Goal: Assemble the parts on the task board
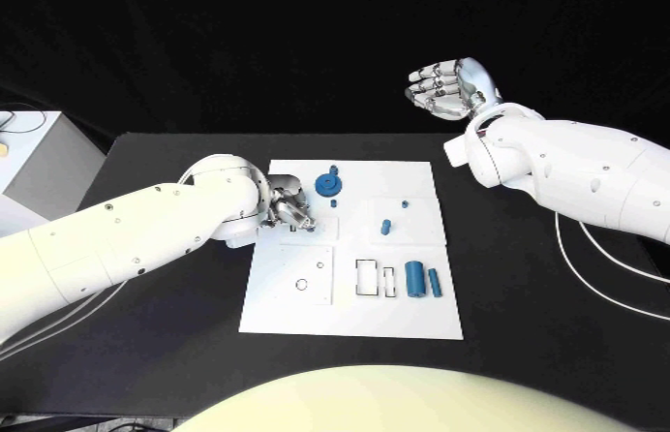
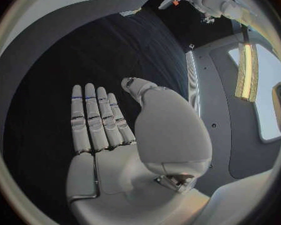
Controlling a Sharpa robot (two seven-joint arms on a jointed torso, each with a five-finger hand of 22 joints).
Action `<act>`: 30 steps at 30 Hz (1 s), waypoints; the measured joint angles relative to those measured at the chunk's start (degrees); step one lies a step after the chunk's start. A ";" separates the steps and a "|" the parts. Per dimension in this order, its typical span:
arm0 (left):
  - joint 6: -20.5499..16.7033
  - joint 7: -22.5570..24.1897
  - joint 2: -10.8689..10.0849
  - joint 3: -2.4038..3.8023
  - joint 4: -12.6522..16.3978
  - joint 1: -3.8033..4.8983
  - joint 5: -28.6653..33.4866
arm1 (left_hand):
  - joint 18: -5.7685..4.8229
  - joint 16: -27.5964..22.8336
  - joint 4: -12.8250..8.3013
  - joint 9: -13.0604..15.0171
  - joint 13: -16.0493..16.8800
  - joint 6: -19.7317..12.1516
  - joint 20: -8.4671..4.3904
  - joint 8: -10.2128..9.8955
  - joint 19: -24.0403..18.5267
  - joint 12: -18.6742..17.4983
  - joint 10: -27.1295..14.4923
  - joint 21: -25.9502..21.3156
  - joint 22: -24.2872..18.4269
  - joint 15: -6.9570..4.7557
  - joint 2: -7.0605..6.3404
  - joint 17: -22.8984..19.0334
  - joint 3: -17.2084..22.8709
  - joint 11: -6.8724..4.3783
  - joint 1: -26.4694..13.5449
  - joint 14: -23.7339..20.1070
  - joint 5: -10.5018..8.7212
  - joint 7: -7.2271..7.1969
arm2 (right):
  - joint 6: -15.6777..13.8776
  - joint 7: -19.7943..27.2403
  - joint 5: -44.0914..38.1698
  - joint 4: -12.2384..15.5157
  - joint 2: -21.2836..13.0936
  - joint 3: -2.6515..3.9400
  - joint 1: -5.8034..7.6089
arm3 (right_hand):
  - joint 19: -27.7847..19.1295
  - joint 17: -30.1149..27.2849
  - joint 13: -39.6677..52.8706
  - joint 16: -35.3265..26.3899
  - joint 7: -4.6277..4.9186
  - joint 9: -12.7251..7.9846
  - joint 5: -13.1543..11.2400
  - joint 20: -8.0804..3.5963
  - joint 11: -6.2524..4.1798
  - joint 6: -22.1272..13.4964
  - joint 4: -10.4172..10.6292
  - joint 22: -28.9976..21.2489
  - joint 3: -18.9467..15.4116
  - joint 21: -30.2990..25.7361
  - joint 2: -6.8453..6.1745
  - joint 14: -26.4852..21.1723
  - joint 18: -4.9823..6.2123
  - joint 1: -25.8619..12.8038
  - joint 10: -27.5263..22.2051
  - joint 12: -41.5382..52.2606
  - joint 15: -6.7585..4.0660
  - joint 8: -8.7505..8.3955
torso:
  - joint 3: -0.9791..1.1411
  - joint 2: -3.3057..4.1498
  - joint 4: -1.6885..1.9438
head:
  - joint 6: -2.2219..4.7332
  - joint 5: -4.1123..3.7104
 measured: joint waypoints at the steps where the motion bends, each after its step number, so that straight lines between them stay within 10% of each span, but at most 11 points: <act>1: 0.08 0.00 0.02 -0.01 -0.03 0.00 0.00 | 0.00 0.00 0.00 0.00 0.00 0.00 0.00 0.00 0.00 0.00 0.00 0.00 0.00 0.00 0.00 0.00 0.00 0.00 0.00 0.00 0.00 0.00 | 0.03 0.00 0.00 0.00 0.00 0.00 0.00 | -0.11 -0.06 0.00 0.00 0.00 -0.03 0.00 0.11 0.00 0.00 0.00 -0.07 0.00 0.00 -0.01 -0.12 0.00 -0.01 0.00 0.00 0.12 0.00 | 0.01 -0.01 0.01 | 0.00 0.00; 30: 0.72 0.00 0.31 -0.05 -0.40 0.01 -0.08 | 0.00 0.00 -2.52 0.07 -0.25 0.09 0.00 0.06 0.00 0.00 -0.01 -0.04 -0.06 0.00 -0.37 0.00 2.87 0.01 -0.35 0.00 0.00 0.09 | 0.57 0.01 0.01 0.08 -0.04 0.00 0.00 | -0.41 -0.34 0.01 0.00 0.00 -0.11 0.00 0.00 0.00 0.00 -0.16 -0.34 -0.16 0.00 -0.23 -0.20 0.00 -0.23 0.00 0.00 0.20 0.00 | 0.04 0.01 -0.01 | 0.00 -0.05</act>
